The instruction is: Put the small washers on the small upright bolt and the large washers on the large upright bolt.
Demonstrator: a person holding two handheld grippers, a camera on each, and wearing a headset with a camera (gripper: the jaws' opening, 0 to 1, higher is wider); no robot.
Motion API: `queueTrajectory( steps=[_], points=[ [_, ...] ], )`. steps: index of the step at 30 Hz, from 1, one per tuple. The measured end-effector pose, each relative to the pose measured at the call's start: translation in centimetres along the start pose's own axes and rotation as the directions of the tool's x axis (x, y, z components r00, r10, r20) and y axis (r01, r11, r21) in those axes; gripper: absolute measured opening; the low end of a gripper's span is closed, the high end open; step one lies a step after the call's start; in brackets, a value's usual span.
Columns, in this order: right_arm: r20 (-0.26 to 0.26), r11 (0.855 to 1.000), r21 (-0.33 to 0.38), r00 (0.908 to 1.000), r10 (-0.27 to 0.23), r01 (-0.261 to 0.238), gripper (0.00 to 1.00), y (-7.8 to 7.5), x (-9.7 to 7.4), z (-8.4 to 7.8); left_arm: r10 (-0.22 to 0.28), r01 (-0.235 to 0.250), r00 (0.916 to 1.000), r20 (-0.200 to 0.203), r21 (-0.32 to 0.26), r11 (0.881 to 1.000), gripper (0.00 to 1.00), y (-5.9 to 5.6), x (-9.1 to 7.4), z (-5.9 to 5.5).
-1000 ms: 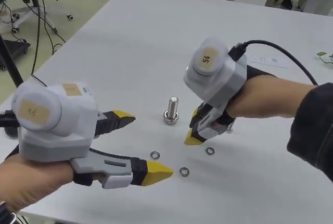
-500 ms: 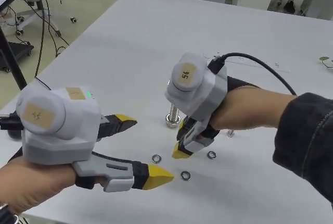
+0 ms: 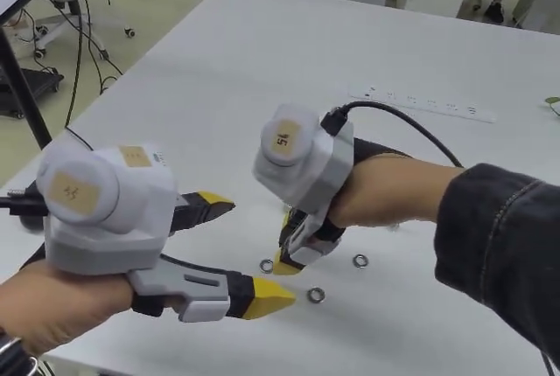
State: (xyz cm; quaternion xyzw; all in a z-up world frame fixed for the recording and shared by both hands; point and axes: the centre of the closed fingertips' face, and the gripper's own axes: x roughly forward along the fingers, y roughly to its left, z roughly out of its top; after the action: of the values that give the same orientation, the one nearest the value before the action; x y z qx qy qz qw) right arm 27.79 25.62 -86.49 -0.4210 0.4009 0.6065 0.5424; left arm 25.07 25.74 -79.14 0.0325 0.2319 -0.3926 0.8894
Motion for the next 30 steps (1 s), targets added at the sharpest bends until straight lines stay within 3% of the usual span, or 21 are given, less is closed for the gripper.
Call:
queueTrajectory(
  steps=[30],
  points=[
    [-0.049,0.999,-0.051,0.9988,0.004,-0.007,0.19,0.3,1.5,-0.2,0.004,-0.004,1.0000,0.008,-0.005,1.000,0.78,0.0,0.1,0.2]
  ],
)
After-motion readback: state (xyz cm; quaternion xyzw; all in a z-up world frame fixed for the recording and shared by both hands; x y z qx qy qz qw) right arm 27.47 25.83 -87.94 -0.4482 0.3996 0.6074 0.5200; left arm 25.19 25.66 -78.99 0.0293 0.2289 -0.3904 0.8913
